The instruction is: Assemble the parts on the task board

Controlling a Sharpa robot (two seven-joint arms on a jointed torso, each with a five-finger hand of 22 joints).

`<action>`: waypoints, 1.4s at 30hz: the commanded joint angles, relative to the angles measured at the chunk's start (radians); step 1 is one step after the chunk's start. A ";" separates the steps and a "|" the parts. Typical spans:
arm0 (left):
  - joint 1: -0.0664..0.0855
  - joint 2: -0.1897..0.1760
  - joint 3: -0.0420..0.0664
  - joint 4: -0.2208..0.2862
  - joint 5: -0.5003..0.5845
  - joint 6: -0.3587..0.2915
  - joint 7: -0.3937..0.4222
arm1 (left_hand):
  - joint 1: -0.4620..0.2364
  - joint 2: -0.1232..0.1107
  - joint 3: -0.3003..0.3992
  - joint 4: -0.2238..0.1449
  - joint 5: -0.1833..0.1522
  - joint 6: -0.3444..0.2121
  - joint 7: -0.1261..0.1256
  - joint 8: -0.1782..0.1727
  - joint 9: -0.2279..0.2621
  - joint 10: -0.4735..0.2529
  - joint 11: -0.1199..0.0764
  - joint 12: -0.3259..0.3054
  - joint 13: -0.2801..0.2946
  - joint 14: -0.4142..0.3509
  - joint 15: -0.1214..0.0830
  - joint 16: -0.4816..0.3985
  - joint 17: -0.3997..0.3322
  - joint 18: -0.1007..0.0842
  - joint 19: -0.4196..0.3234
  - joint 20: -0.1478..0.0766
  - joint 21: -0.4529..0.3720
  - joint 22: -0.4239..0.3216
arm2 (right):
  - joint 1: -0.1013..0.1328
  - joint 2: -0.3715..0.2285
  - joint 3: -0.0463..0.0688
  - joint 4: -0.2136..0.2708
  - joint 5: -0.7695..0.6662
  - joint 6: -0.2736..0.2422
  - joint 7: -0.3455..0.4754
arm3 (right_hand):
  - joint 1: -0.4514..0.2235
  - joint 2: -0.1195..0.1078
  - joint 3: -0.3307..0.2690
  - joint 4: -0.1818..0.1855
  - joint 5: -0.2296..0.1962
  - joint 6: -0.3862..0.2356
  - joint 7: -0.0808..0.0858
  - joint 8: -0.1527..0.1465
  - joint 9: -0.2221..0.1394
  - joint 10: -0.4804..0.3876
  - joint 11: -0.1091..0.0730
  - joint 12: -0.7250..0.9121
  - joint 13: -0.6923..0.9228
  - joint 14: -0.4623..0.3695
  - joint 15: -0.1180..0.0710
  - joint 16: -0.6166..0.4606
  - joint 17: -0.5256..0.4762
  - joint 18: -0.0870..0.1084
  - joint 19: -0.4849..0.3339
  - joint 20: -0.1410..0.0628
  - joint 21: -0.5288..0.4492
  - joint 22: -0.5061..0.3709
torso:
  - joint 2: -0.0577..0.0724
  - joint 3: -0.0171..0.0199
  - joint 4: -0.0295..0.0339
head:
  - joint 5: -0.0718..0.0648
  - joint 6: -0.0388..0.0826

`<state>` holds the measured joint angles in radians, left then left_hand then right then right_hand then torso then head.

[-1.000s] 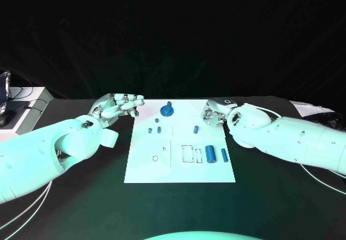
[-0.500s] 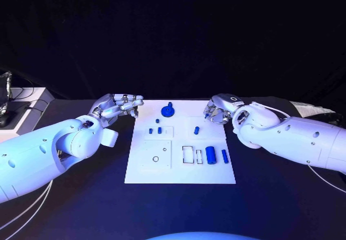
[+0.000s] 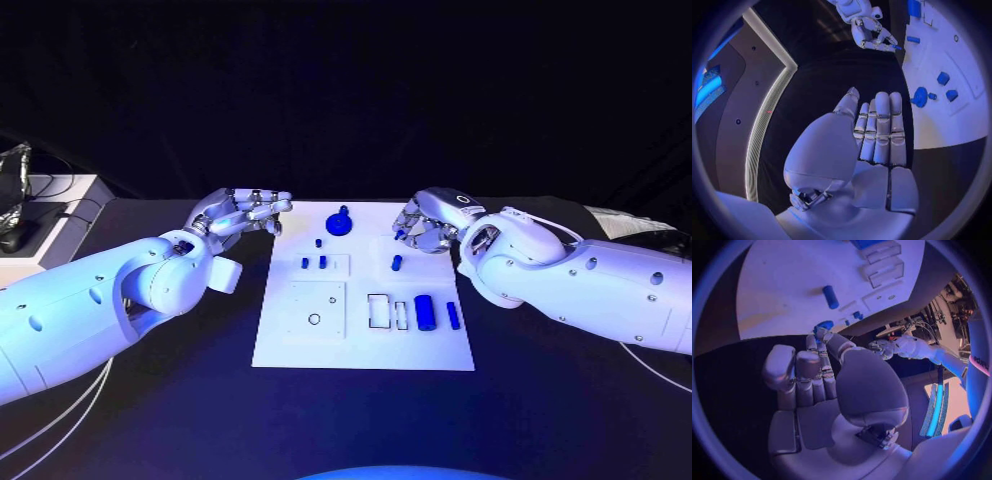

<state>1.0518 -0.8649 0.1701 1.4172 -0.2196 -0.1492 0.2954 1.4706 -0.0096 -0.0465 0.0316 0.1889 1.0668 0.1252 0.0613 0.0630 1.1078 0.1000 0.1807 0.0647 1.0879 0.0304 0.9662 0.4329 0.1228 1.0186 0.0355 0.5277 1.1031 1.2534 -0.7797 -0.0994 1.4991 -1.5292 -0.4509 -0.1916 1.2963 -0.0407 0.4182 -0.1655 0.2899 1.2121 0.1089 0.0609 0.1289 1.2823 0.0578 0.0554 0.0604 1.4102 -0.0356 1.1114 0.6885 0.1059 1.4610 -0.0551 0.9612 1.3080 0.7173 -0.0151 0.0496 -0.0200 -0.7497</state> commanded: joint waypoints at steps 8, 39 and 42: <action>0.000 0.010 0.001 0.001 -0.001 -0.018 0.010 | 0.001 0.002 0.001 -0.005 0.003 -0.001 0.006 0.005 0.001 -0.011 0.002 -0.006 -0.001 -0.006 0.001 0.008 -0.003 -0.006 -0.007 0.002 -0.007 0.002 | -0.030 0.067 -0.013 0.072 -0.095 0.010 -0.010 | 0.010 0.013 -0.002 0.001 0.001 0.007 0.001 0.004 -0.002 0.019 -0.012 0.003 0.001 0.001 -0.005 0.006 0.000 0.019 0.040 0.001 -0.028 0.113 | 0.001 -0.0022 0.0039 | 0.047 -0.008; 0.000 0.019 0.001 0.010 -0.020 -0.054 0.015 | 0.000 -0.001 0.001 -0.001 0.004 -0.003 0.007 0.004 0.001 -0.015 0.004 -0.006 -0.001 -0.012 0.003 0.011 -0.012 -0.005 -0.009 0.005 -0.013 0.005 | -0.102 0.186 -0.036 0.044 -0.181 0.073 -0.047 | 0.007 0.013 0.000 -0.004 0.006 0.006 0.002 0.004 -0.003 0.019 -0.012 0.004 0.001 0.001 -0.005 0.002 -0.006 0.019 0.044 0.001 -0.039 0.114 | 0.004 -0.0019 0.0051 | 0.109 -0.048; 0.000 0.019 0.001 0.009 -0.020 -0.053 0.014 | 0.000 -0.001 0.001 -0.001 0.004 -0.003 0.007 0.004 0.001 -0.015 0.004 -0.006 -0.001 -0.012 0.003 0.011 -0.012 -0.005 -0.009 0.005 -0.013 0.005 | -0.104 0.189 -0.037 0.041 -0.182 0.075 -0.046 | 0.007 0.013 0.000 -0.004 0.006 0.006 0.002 0.004 -0.003 0.019 -0.012 0.004 0.001 0.001 -0.005 0.002 -0.006 0.019 0.044 0.001 -0.039 0.114 | 0.002 -0.0021 0.0043 | 0.110 -0.051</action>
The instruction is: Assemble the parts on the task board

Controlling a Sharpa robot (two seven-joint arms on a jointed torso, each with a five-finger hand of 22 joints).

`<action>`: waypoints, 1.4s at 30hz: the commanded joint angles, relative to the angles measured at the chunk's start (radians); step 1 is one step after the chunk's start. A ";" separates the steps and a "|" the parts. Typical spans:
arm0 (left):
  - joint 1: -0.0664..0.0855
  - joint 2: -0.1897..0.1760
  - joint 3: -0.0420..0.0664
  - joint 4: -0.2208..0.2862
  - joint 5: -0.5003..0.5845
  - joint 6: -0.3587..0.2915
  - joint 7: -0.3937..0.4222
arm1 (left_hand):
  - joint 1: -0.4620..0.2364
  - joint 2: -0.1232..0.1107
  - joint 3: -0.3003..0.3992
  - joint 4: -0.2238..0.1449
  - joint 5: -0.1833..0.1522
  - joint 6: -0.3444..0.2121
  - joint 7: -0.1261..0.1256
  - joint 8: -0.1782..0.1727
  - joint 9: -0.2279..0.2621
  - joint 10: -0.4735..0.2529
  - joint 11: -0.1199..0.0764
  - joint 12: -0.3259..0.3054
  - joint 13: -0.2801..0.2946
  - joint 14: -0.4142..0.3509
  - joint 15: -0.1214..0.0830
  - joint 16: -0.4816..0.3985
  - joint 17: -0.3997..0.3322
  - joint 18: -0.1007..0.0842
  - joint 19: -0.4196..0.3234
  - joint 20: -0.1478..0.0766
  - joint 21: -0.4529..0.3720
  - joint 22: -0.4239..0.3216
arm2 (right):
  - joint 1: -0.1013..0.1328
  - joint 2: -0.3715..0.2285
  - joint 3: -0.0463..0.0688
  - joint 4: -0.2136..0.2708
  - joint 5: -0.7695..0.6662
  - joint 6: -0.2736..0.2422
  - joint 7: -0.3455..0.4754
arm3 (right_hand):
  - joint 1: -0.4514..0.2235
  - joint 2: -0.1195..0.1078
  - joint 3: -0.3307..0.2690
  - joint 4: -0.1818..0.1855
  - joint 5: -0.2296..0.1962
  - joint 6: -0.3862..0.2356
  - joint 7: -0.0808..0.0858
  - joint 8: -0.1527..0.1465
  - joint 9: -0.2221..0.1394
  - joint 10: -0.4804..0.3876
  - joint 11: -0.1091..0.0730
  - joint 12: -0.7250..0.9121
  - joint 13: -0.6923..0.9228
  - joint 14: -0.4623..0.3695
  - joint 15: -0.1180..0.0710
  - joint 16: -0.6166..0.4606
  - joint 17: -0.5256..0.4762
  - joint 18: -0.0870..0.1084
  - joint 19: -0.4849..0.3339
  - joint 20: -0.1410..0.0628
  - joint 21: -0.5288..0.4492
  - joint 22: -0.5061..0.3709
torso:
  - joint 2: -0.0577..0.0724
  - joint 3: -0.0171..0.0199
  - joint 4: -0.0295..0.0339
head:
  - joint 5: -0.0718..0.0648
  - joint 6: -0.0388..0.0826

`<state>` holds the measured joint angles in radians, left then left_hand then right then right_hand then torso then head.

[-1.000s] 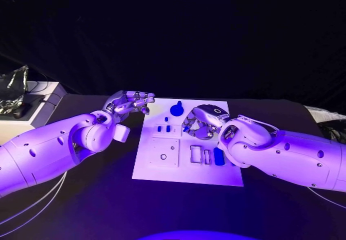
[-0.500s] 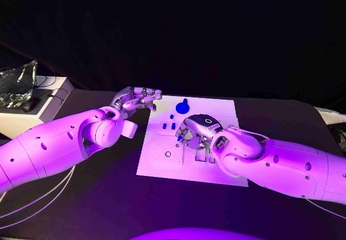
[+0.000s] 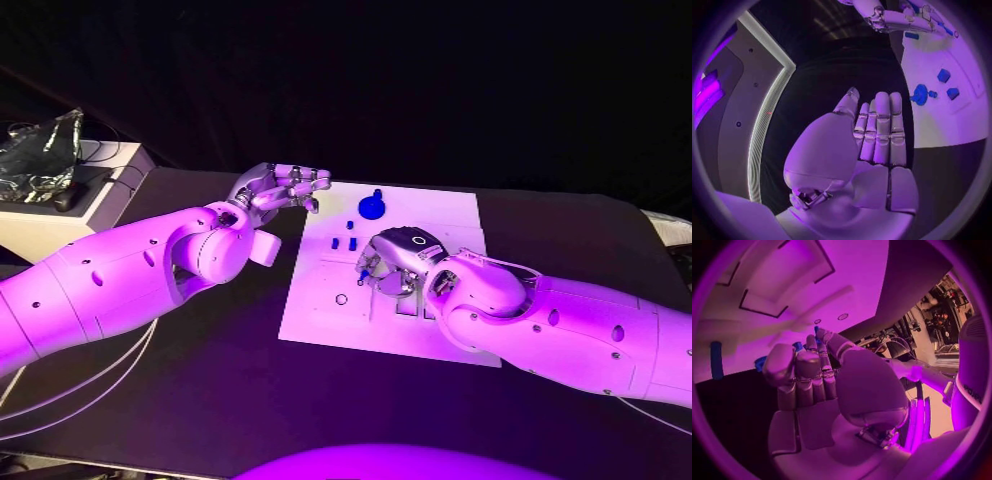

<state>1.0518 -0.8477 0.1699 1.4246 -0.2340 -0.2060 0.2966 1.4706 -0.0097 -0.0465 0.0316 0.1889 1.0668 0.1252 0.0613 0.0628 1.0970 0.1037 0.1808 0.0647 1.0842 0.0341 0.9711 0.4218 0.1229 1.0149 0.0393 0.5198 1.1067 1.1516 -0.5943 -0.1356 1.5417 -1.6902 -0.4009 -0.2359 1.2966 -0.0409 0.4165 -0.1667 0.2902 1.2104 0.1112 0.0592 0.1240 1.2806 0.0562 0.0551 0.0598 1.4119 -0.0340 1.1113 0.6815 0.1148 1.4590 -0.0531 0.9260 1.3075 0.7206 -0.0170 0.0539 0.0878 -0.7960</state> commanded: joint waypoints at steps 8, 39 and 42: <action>0.000 0.003 0.001 -0.002 -0.005 0.007 0.012 | 0.000 -0.001 0.001 -0.001 0.005 -0.003 0.007 0.004 0.001 -0.005 0.000 -0.006 -0.001 -0.009 0.000 0.007 -0.001 -0.005 -0.006 0.001 -0.005 0.001 | -0.007 0.007 -0.001 0.001 -0.023 0.027 0.000 | 0.006 0.014 0.001 -0.004 0.005 0.007 -0.001 0.006 0.001 0.020 -0.010 0.004 0.001 -0.001 -0.006 0.002 0.000 0.010 0.047 -0.001 -0.007 0.114 | -0.001 0.0010 -0.0003 | 0.006 -0.009; 0.000 0.002 0.001 -0.001 -0.007 0.019 0.000 | 0.003 0.000 0.005 0.000 0.004 -0.004 0.007 0.004 0.001 -0.010 0.002 -0.006 -0.001 -0.011 0.000 0.014 -0.010 -0.004 -0.004 0.002 -0.010 0.007 | -0.017 0.030 -0.003 -0.038 -0.052 0.043 -0.012 | 0.005 0.015 0.001 -0.006 0.005 0.007 0.000 0.006 0.001 0.019 -0.009 0.004 0.001 -0.001 -0.006 0.001 -0.002 0.009 0.048 -0.001 -0.007 0.115 | -0.001 -0.0010 0.0003 | 0.009 -0.018; 0.000 0.003 0.001 -0.001 -0.008 0.020 -0.001 | 0.002 0.000 0.005 0.000 0.004 -0.004 0.007 0.004 0.001 -0.012 0.002 -0.006 -0.001 -0.012 0.001 0.014 -0.011 -0.004 -0.004 0.002 -0.010 0.007 | -0.018 0.033 -0.004 -0.038 -0.052 0.047 -0.007 | 0.004 0.014 0.000 -0.006 0.004 0.006 0.000 0.006 0.001 0.018 -0.009 0.004 0.001 -0.001 -0.006 0.001 -0.002 0.010 0.047 -0.001 -0.009 0.115 | -0.002 -0.0012 0.0014 | 0.010 -0.020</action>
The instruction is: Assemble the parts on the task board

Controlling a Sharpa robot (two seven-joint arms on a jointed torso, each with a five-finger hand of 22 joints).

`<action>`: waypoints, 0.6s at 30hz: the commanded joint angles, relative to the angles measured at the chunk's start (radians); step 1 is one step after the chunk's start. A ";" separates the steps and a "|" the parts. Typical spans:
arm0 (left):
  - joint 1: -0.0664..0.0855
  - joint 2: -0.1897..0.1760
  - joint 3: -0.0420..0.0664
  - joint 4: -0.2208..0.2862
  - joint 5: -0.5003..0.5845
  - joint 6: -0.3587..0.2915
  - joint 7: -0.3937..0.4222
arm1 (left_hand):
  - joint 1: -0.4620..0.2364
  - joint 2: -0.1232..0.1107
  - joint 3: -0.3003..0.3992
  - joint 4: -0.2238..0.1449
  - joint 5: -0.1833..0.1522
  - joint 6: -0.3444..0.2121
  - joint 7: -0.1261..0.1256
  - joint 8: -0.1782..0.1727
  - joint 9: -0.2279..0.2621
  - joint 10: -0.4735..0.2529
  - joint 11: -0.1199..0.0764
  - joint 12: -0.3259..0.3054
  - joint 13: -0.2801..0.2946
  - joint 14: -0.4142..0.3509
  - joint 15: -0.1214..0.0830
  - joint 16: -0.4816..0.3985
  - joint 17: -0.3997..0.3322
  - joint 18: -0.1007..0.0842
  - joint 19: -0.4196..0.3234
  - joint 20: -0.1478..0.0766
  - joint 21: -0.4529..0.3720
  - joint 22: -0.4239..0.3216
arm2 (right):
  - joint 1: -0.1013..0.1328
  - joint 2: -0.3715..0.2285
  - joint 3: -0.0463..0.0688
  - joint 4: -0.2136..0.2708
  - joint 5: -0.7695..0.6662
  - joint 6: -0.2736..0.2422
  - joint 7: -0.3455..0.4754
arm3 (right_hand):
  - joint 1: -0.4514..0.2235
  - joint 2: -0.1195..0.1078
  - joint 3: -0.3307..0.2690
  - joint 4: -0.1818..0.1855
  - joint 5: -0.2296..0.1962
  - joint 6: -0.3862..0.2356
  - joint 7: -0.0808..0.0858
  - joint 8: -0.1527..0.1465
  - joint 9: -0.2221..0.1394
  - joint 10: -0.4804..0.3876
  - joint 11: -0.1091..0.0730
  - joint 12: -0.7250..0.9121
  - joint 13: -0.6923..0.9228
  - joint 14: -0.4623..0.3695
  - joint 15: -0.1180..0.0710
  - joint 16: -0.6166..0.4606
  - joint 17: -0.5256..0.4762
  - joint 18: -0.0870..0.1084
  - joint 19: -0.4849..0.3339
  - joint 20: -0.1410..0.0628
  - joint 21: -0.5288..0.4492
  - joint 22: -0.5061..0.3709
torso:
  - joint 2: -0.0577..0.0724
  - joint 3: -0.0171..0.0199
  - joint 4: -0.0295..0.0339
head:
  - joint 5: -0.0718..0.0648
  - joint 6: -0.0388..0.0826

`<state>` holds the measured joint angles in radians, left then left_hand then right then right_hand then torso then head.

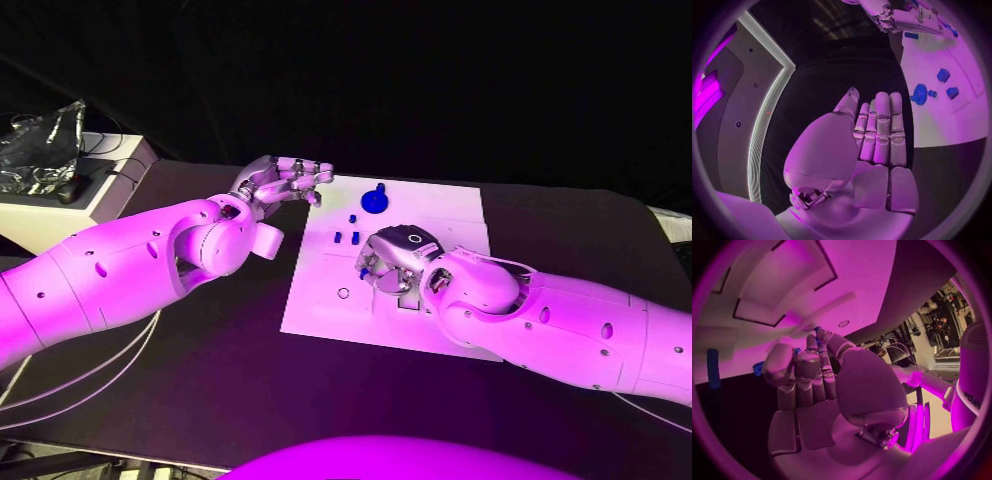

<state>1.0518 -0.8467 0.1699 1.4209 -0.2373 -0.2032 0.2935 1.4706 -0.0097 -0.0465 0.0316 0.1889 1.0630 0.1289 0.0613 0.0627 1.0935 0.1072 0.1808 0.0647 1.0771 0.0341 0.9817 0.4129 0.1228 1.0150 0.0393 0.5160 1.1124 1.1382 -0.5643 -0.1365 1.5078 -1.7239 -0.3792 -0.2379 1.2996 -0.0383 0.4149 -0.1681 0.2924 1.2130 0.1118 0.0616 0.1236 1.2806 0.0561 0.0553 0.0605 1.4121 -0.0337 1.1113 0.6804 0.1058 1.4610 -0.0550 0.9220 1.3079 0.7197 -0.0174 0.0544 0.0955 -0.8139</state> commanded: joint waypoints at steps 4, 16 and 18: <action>0.000 0.001 0.001 0.003 -0.005 0.017 0.002 | 0.002 0.000 0.005 0.000 0.004 0.000 0.003 0.004 0.001 -0.009 -0.001 -0.006 -0.001 -0.005 0.001 0.003 -0.002 -0.004 -0.004 0.002 -0.007 0.002 | -0.005 0.005 -0.003 -0.004 -0.015 0.025 0.008 | -0.006 -0.007 -0.013 -0.006 0.004 -0.008 0.002 0.002 -0.007 0.002 -0.005 0.004 0.000 -0.004 -0.003 -0.006 -0.010 0.020 0.043 0.003 -0.018 0.111 | -0.001 0.0005 -0.0006 | 0.005 -0.003; 0.000 0.000 0.001 0.004 -0.005 0.013 0.001 | 0.003 0.000 0.006 0.000 0.005 0.000 0.004 0.005 0.001 -0.015 0.001 -0.008 -0.001 -0.005 0.002 0.005 -0.003 -0.003 -0.004 0.003 -0.008 0.003 | -0.005 0.002 -0.004 -0.009 -0.002 0.016 0.038 | -0.028 -0.063 -0.066 0.018 0.023 -0.055 0.020 0.001 -0.057 -0.124 0.034 0.004 -0.001 -0.007 0.023 -0.035 -0.039 0.049 0.033 0.027 -0.129 0.085 | -0.001 0.0011 -0.0019 | 0.006 -0.008; 0.000 -0.001 0.001 0.003 -0.005 0.011 0.001 | 0.002 -0.001 0.006 0.000 0.004 0.000 0.004 0.004 0.001 -0.020 0.002 -0.010 -0.001 -0.006 0.003 0.005 -0.004 -0.003 -0.004 0.003 -0.008 0.004 | -0.005 0.001 -0.004 -0.009 0.001 -0.008 0.042 | -0.019 -0.078 -0.094 0.021 0.023 -0.096 0.028 0.002 -0.056 -0.168 0.047 0.005 -0.001 -0.011 0.031 -0.063 -0.058 0.067 0.020 0.038 -0.228 0.056 | -0.001 0.0010 -0.0021 | 0.004 -0.007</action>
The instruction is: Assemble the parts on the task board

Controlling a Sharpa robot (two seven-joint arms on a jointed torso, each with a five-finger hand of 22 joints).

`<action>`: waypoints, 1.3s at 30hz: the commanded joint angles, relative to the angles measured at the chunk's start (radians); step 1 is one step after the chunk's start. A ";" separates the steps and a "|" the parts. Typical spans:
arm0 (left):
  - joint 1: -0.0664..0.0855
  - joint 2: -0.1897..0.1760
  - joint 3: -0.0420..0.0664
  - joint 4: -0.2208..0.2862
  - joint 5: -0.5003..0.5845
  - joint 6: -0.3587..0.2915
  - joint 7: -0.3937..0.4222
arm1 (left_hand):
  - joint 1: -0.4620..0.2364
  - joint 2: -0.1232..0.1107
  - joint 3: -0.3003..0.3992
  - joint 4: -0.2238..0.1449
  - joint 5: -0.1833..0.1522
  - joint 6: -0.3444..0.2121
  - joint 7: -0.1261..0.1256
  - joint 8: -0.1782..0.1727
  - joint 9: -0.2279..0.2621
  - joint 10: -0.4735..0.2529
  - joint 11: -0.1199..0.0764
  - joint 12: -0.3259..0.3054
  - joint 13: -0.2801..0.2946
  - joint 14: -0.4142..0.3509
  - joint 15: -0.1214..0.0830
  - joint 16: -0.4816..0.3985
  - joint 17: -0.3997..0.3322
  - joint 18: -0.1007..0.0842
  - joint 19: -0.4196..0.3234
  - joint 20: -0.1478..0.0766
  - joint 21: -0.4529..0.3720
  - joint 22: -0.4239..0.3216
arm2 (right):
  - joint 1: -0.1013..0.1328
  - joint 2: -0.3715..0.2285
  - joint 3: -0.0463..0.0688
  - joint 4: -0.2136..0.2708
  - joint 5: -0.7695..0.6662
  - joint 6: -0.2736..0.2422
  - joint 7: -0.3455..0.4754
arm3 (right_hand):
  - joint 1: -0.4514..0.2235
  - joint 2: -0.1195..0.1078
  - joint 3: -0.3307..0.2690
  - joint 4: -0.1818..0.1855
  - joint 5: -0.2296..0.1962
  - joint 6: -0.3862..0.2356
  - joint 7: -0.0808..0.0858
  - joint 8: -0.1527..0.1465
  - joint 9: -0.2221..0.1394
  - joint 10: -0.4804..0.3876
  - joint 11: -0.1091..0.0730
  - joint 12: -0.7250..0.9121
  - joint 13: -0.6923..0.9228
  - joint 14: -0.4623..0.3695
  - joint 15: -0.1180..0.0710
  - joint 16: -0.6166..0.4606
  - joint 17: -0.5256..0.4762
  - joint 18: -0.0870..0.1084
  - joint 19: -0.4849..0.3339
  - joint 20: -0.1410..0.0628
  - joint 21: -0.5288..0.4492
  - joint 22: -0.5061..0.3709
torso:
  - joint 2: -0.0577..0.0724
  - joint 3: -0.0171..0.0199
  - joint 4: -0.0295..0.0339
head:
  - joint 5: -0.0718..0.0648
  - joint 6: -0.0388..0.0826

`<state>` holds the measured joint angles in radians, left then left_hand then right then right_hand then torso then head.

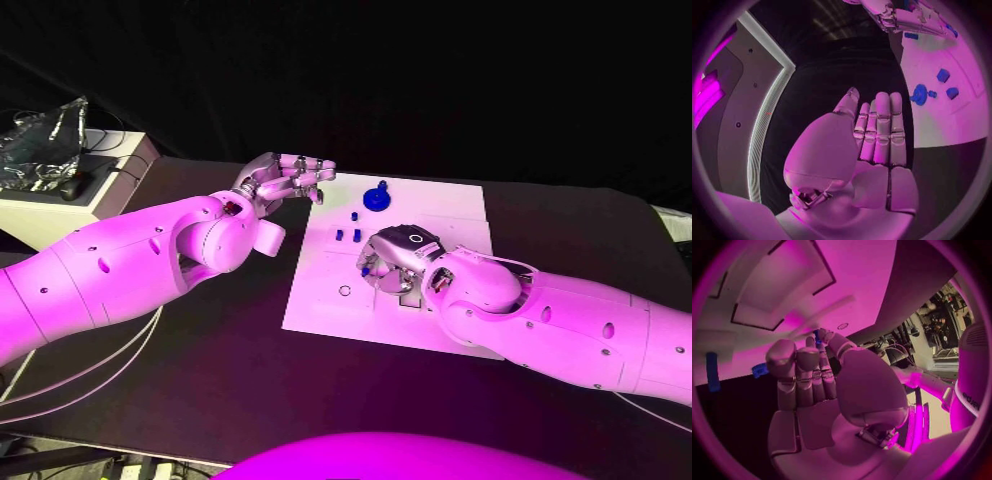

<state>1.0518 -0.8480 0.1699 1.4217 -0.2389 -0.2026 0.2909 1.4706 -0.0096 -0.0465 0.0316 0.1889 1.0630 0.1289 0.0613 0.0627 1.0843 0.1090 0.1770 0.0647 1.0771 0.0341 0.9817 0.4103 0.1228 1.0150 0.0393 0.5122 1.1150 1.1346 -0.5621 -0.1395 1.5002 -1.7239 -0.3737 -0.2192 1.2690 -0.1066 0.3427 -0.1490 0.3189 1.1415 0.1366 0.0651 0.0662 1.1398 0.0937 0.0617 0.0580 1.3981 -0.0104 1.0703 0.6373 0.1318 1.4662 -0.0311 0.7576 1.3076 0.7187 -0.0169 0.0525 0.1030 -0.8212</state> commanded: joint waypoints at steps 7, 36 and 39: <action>0.000 0.000 0.001 0.001 -0.003 0.011 0.000 | 0.002 -0.002 0.006 -0.001 0.004 0.000 0.005 0.005 0.001 -0.021 0.003 -0.008 -0.001 -0.008 0.005 0.006 -0.002 -0.002 -0.004 0.004 -0.006 0.002 | -0.002 -0.019 -0.001 0.008 0.015 -0.086 0.033 | 0.127 -0.060 -0.216 0.149 -0.048 -0.106 0.000 -0.003 0.001 -0.178 0.034 0.003 0.001 0.019 0.020 -0.101 -0.096 0.080 0.023 0.028 -0.388 -0.082 | 0.000 0.0015 0.0009 | -0.008 0.006; 0.000 -0.002 0.001 0.001 -0.004 0.019 -0.001 | 0.002 0.000 0.017 -0.003 0.007 -0.001 0.007 0.004 0.001 -0.033 0.006 -0.005 -0.001 -0.010 0.007 0.011 -0.004 0.001 -0.005 0.007 -0.007 0.007 | 0.096 -0.283 0.025 0.034 0.216 -0.003 0.058 | 0.088 -0.025 -0.186 0.075 -0.025 -0.067 -0.003 -0.003 0.000 -0.022 0.003 -0.001 0.001 0.016 0.002 -0.028 -0.089 0.051 0.050 0.011 -0.188 0.037 | 0.001 0.0028 -0.0017 | -0.049 0.036; 0.000 -0.002 0.001 0.000 -0.006 0.020 -0.001 | 0.002 0.000 0.017 -0.003 0.007 -0.001 0.007 0.004 0.001 -0.033 0.006 -0.005 -0.001 -0.010 0.007 0.011 -0.004 0.001 -0.005 0.007 -0.007 0.007 | 0.097 -0.275 0.025 0.018 0.201 0.017 0.053 | 0.093 -0.024 -0.189 0.075 -0.026 -0.070 -0.005 -0.003 0.000 -0.029 0.004 -0.001 0.001 0.016 0.002 -0.028 -0.090 0.052 0.049 0.012 -0.192 0.038 | 0.001 0.0014 -0.0009 | -0.051 0.036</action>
<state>1.0517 -0.8511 0.1697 1.4204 -0.2404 -0.2004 0.2847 1.4756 -0.0047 -0.0368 0.0276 0.1943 1.0630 0.1289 0.0613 0.0627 1.0560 0.1161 0.1731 0.0647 1.0701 0.0411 0.9894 0.4068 0.1227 1.0113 0.0429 0.5122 1.1207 1.2310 -0.8407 -0.1153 1.5223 -1.5201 -0.4208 -0.1740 1.3542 -0.1380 0.1573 -0.0732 0.2945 1.0703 0.1343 0.0652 0.0666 1.1190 0.0955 0.0643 0.0594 1.4206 -0.0075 1.0384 0.5486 0.1678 1.4630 -0.0218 0.5682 1.3081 0.7197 -0.0140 0.0496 0.0539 -0.7853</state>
